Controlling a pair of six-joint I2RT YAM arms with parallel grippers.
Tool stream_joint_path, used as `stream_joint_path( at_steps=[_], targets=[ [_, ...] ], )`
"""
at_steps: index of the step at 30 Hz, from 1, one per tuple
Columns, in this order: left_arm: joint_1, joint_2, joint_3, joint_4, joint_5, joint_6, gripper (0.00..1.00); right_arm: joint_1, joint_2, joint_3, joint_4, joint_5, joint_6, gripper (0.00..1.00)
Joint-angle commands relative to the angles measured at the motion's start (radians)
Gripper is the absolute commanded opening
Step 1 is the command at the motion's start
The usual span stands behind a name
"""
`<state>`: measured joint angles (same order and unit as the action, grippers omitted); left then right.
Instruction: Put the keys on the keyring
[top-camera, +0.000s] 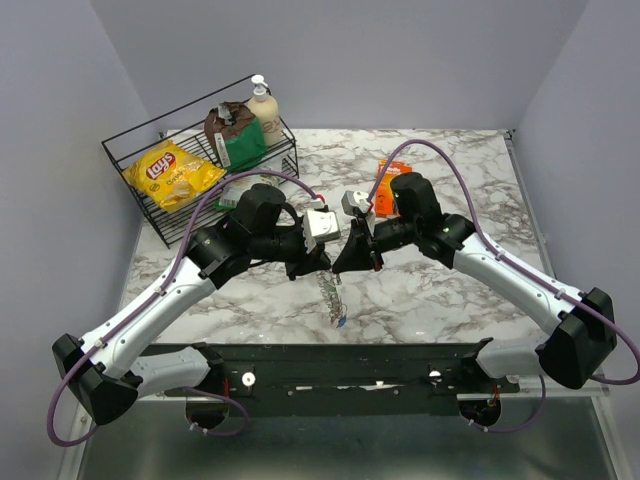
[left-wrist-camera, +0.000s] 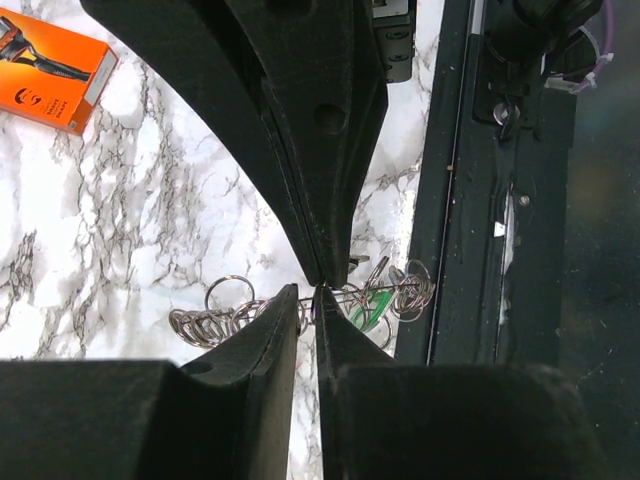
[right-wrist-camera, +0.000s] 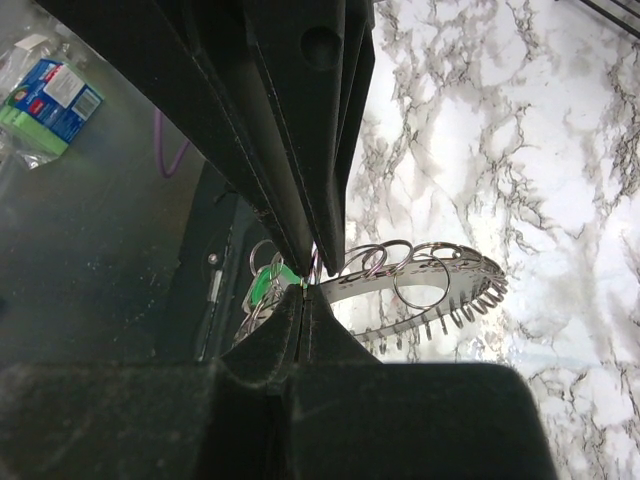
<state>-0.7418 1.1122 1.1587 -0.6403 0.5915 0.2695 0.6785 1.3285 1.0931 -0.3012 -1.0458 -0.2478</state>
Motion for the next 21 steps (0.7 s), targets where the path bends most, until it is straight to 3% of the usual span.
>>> stream_joint_path(
  at_steps=[1, 3, 11, 21],
  targets=[
    [-0.005, -0.011, -0.027, 0.014, -0.016, 0.004, 0.26, 0.003, -0.011, 0.034, 0.039, -0.042, -0.007, 0.00],
    [-0.005, -0.015, -0.033, 0.019, -0.024, 0.001, 0.36, 0.006, -0.012, 0.036, 0.039, -0.040, -0.005, 0.00],
    [-0.005, -0.022, -0.050, 0.047, -0.018, -0.003, 0.31, 0.004, -0.014, 0.034, 0.039, -0.039, -0.005, 0.01],
    [-0.005, -0.043, -0.059, 0.051, -0.018, 0.007, 0.45, 0.004, -0.008, 0.036, 0.039, -0.040, -0.005, 0.00]
  ],
)
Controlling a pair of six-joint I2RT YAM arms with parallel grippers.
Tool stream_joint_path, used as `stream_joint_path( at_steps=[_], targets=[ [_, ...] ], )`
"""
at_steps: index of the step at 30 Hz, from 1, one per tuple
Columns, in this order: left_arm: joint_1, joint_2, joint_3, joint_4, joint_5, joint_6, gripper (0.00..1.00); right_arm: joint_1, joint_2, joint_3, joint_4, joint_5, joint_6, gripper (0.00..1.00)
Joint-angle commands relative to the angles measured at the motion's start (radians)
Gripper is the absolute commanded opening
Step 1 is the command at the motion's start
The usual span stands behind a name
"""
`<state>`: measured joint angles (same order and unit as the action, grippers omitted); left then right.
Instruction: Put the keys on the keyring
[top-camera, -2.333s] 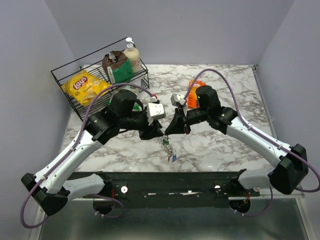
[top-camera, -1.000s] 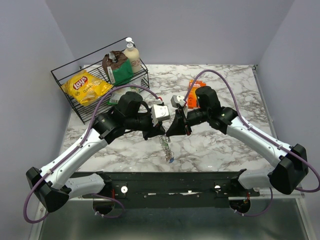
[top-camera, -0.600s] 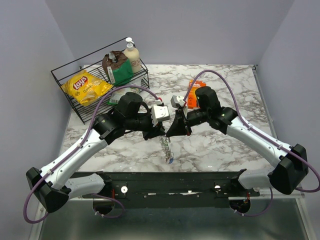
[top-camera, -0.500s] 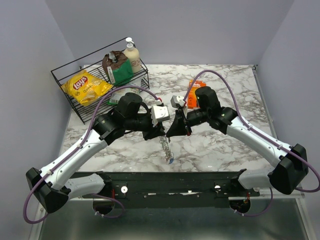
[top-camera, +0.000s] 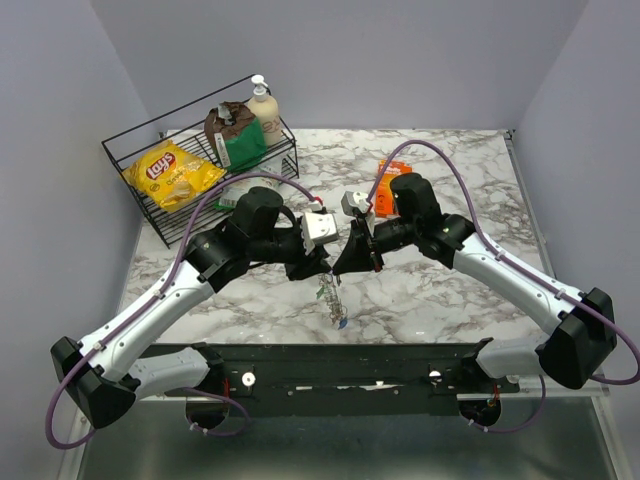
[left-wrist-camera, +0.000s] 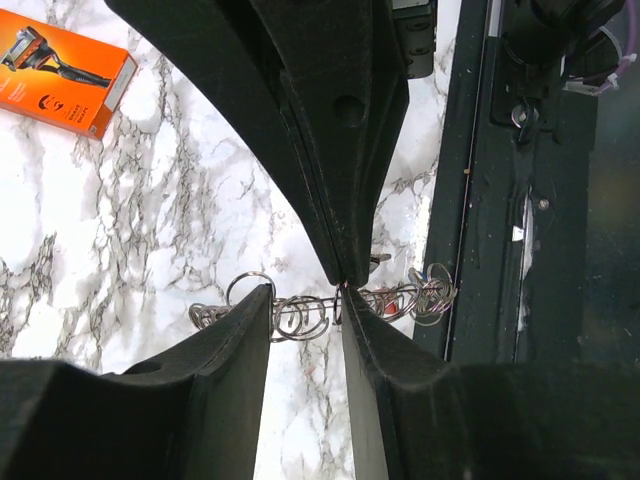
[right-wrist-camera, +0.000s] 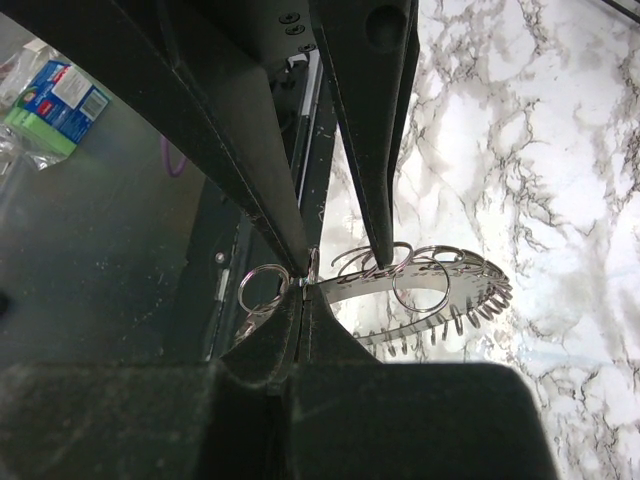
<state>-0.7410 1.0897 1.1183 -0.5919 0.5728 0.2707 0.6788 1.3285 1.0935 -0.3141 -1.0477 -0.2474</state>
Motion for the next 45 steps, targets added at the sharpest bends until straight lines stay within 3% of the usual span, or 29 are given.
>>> stream_joint_path(
  at_steps=[1, 15, 18, 32, 45],
  targets=[
    [-0.006, -0.028, -0.021, 0.004, 0.002, 0.005, 0.45, 0.004, -0.005, 0.036, 0.052, -0.040, -0.006, 0.00],
    [-0.006, -0.050, -0.038, 0.015, 0.059, 0.016, 0.47, 0.004, -0.008, 0.037, 0.052, -0.038, -0.004, 0.00],
    [-0.006, -0.066, -0.048, 0.035, 0.038, 0.009, 0.53, 0.002, -0.006, 0.036, 0.052, -0.040, -0.006, 0.00],
    [-0.006, -0.169, -0.098, 0.142, -0.022, -0.021, 0.55, 0.004, -0.006, 0.036, 0.053, -0.044, -0.006, 0.01],
    [-0.008, -0.080, -0.064, 0.064, 0.052, 0.005, 0.45, 0.002, -0.008, 0.037, 0.052, -0.040, -0.006, 0.00]
  ],
)
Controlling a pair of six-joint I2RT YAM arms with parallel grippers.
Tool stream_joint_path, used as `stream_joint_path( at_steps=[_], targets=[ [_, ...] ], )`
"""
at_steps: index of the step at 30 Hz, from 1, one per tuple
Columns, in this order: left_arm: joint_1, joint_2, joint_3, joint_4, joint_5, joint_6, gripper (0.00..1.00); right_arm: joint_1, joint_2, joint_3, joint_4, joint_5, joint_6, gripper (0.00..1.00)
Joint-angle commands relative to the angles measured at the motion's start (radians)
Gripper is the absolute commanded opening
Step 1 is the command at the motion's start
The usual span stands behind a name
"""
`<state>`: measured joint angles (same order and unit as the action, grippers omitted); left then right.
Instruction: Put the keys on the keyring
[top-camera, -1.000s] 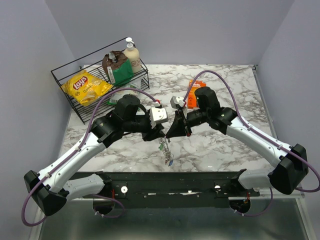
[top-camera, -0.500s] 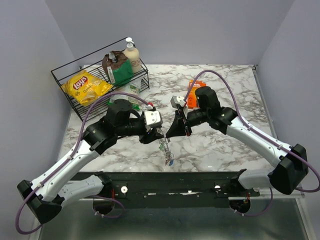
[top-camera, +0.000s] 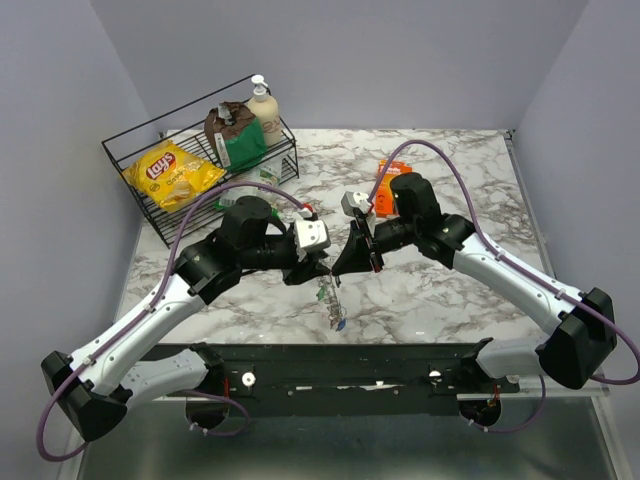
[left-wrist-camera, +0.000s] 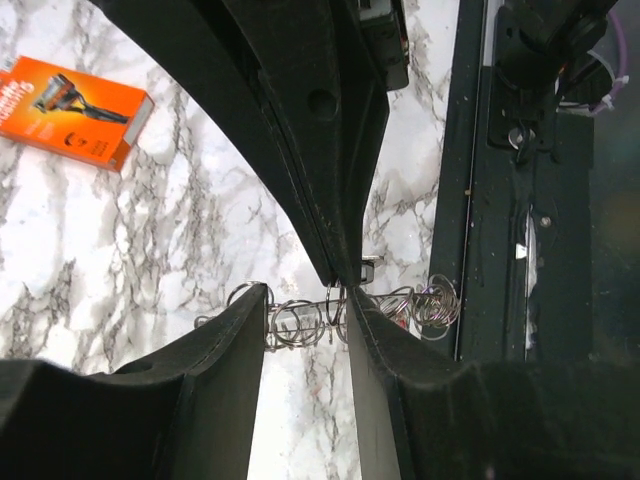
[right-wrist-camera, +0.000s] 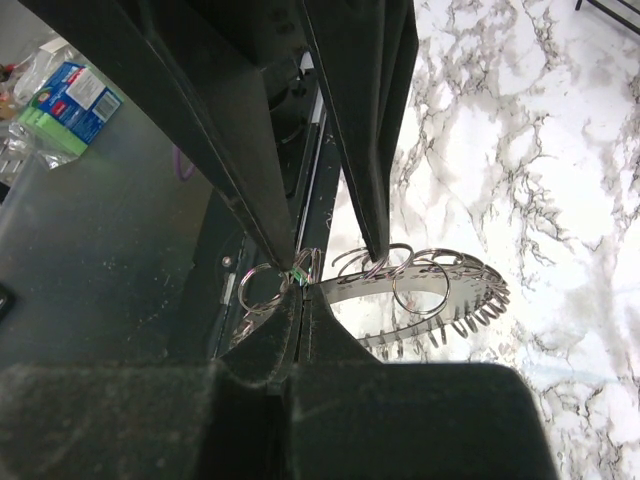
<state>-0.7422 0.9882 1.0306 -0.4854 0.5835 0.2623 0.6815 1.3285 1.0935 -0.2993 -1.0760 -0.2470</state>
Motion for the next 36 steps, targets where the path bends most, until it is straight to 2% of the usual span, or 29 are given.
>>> stream_joint_path(
  at_steps=[1, 5, 8, 15, 20, 22, 26, 29, 30, 33, 36],
  targets=[
    [-0.005, 0.029, 0.025, -0.045, 0.044, 0.017, 0.44, 0.001, -0.008, 0.037, 0.037, -0.012, -0.006, 0.00],
    [-0.005, 0.040, 0.026, -0.053, 0.050, 0.022, 0.38, 0.001, -0.008, 0.037, 0.037, -0.012, -0.008, 0.00],
    [-0.005, 0.046, 0.026, -0.053, 0.053, 0.023, 0.30, 0.000, -0.005, 0.037, 0.037, -0.012, -0.008, 0.00],
    [-0.005, 0.070, 0.032, -0.047, 0.078, 0.020, 0.00, 0.001, -0.005, 0.036, 0.037, -0.006, -0.008, 0.00],
    [-0.005, 0.057, 0.016, -0.010, 0.062, 0.003, 0.00, 0.001, -0.003, 0.037, 0.038, 0.004, -0.005, 0.01],
    [-0.005, 0.029, -0.009, 0.020, 0.046, -0.017, 0.00, 0.001, -0.006, 0.039, 0.038, 0.019, -0.002, 0.05],
    [-0.006, -0.043, -0.087, 0.172, 0.001, -0.060, 0.00, 0.001, -0.034, 0.026, 0.058, 0.066, 0.008, 0.21],
    [-0.005, -0.103, -0.158, 0.284, -0.016, -0.095, 0.00, 0.000, -0.067, -0.001, 0.101, 0.105, 0.031, 0.37],
    [-0.005, -0.115, -0.190, 0.309, -0.017, -0.101, 0.00, 0.001, -0.074, -0.007, 0.110, 0.114, 0.043, 0.45],
    [-0.005, -0.152, -0.234, 0.381, -0.034, -0.121, 0.00, 0.001, -0.113, -0.030, 0.149, 0.154, 0.066, 0.57],
    [-0.005, -0.175, -0.274, 0.447, -0.039, -0.144, 0.00, 0.001, -0.158, -0.056, 0.192, 0.232, 0.103, 0.63]
  ],
)
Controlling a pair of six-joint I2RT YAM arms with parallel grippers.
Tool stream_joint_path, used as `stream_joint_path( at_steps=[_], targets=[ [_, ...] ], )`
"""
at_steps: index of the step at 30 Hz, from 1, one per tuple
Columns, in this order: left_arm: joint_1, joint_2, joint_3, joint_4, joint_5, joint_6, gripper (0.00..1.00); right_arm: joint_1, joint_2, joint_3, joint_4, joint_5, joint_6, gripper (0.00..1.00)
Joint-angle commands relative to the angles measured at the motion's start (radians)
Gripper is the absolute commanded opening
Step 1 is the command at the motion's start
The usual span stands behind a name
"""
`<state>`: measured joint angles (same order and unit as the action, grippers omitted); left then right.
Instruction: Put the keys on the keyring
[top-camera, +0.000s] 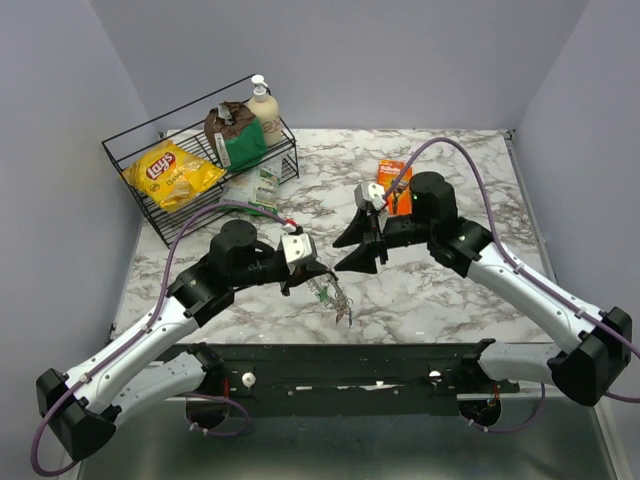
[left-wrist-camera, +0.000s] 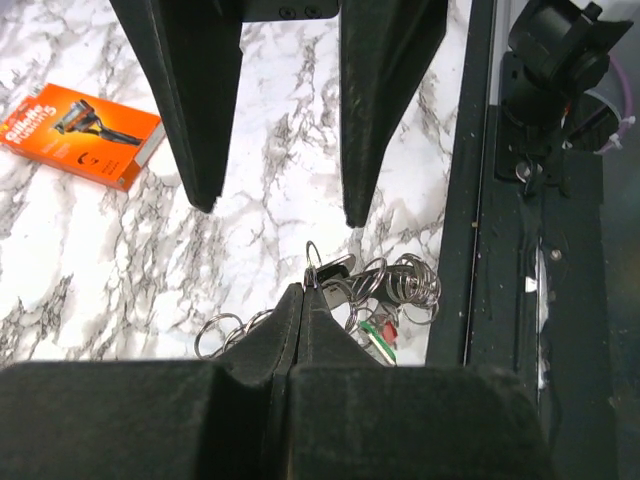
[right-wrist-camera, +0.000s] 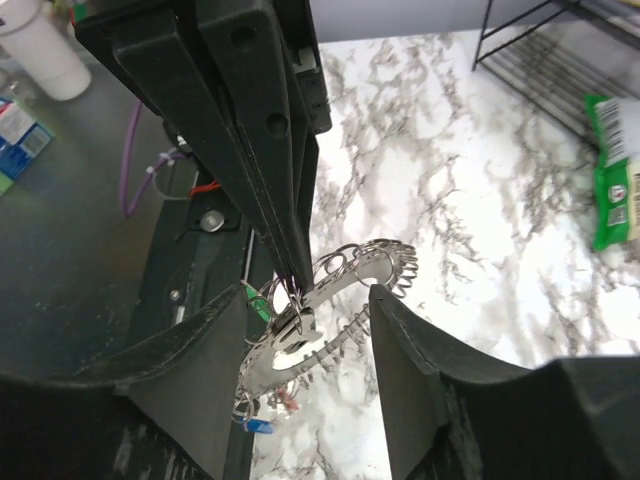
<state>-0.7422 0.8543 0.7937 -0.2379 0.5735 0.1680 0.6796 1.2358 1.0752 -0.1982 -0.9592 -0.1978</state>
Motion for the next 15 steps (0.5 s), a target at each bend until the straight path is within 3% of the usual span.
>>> stream_joint_path(
  at_steps=[1, 5, 8, 15],
  targets=[
    [-0.005, -0.053, -0.047, 0.218, -0.026, -0.059, 0.00, 0.002, -0.074, -0.044, 0.101, 0.135, 0.060, 0.64],
    [-0.006, -0.083, -0.105, 0.360, -0.024, -0.094, 0.00, -0.015, -0.101, -0.060, 0.134, 0.085, 0.083, 0.66],
    [-0.005, -0.104, -0.143, 0.442, -0.015, -0.119, 0.00, -0.034, -0.095, -0.058, 0.140, 0.002, 0.089, 0.60],
    [-0.006, -0.113, -0.136, 0.440, -0.003, -0.122, 0.00, -0.041, -0.049, -0.044, 0.137, -0.105, 0.087, 0.55]
  ],
)
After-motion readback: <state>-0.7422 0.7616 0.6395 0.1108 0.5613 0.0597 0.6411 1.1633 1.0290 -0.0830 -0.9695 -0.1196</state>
